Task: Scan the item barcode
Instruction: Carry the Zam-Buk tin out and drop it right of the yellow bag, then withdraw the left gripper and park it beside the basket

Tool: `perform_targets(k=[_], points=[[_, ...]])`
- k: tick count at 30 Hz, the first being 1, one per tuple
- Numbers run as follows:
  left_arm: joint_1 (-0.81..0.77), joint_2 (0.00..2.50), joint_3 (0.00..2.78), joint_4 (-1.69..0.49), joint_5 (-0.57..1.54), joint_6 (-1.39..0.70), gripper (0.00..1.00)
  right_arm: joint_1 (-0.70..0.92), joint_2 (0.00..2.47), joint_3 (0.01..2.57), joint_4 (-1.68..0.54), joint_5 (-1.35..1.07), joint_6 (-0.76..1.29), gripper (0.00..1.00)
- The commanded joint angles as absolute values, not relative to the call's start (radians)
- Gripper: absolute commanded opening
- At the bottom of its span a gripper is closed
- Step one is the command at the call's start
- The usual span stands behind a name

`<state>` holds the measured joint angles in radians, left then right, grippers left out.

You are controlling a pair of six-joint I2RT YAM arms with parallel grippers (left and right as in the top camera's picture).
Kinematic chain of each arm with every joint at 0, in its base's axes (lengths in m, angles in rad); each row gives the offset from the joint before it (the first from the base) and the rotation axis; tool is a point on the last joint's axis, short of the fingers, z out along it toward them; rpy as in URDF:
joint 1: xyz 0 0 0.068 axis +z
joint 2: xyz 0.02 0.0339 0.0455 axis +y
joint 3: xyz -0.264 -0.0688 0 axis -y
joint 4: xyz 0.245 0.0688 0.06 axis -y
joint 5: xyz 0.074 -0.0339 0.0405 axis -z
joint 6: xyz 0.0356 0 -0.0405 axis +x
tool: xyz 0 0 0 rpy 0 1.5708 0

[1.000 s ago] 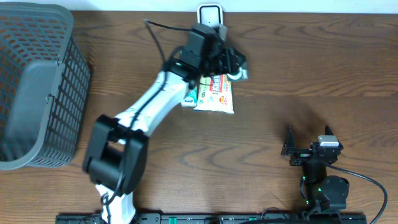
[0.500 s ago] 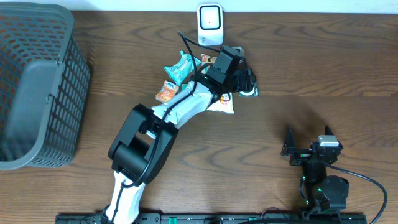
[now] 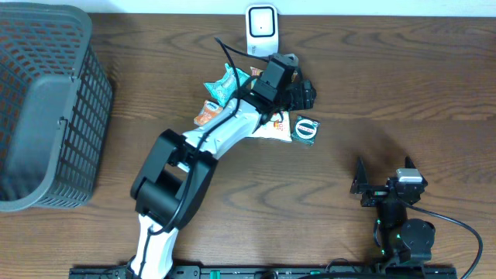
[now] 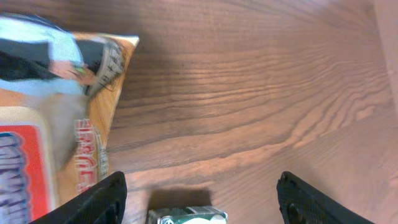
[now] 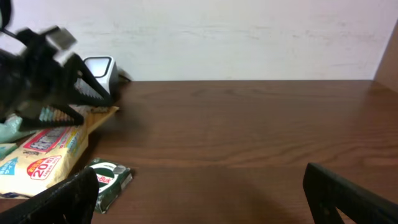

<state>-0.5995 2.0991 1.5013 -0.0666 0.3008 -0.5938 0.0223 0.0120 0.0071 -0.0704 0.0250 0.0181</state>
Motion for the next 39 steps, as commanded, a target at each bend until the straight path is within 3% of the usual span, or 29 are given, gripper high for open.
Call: perform_targets(k=[1,6,12,21,22,35,39], points=[[-0.579,1.991,1.514,-0.107,0.331,-0.579,0.76,0.026,0.006,0.006,-0.074,0.023,0.029,0.99],[-0.549,1.869,1.514,-0.258,0.331,-0.52,0.76,0.026,0.006,0.006,-0.074,0.024,0.029,0.99],[-0.483,1.67,1.514,-0.542,0.294,-0.307,0.77,0.026,0.006,0.006,-0.074,0.024,0.029,0.99],[-0.371,1.466,1.514,-1.058,-0.16,-0.262,0.77,0.026,0.006,0.006,-0.074,0.024,0.029,0.99],[-0.358,1.46,1.514,-1.102,-0.182,-0.272,1.0,0.026,0.006,0.006,-0.074,0.024,0.029,0.99],[-0.339,1.47,1.506,-1.162,-0.093,-0.485,0.98,0.026,0.006,0.006,-0.074,0.024,0.029,0.99],[-0.316,1.47,1.504,-1.15,-0.192,-0.484,0.98,0.026,0.006,0.006,-0.074,0.024,0.029,0.99]])
